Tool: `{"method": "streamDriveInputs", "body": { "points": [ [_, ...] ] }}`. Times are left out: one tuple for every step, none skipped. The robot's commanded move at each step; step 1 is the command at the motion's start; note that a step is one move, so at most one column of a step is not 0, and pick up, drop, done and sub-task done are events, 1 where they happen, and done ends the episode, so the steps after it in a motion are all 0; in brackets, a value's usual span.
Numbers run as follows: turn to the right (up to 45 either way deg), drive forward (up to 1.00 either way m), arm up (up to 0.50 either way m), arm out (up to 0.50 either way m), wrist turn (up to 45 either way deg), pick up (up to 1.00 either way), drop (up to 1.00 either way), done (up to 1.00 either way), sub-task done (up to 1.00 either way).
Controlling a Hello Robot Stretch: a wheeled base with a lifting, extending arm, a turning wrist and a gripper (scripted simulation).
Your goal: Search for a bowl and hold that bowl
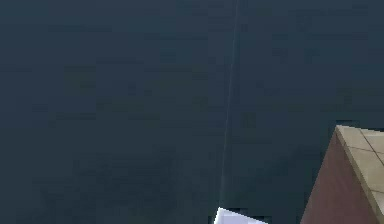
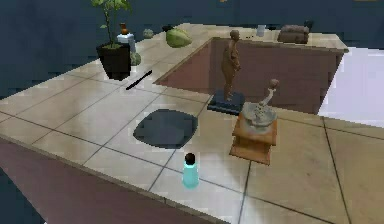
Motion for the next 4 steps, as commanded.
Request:
{"method": "streamDriveInputs", "body": {
  "points": [
    [0.0, 0.0, 0.38, 0.0, 0.0, 0.0, 0.0, 0.0, 0.0],
    [0.0, 0.0, 0.0, 0.16, 0.0, 0.0, 0.0, 0.0, 0.0],
    [0.0, 0.0, 0.0, 0.0, 45.0, 0.0, 0.0, 0.0, 0.0],
    [0.0, 0.0, 0.0, 0.0, 45.0, 0.0, 0.0, 0.0, 0.0]
  ]
}}
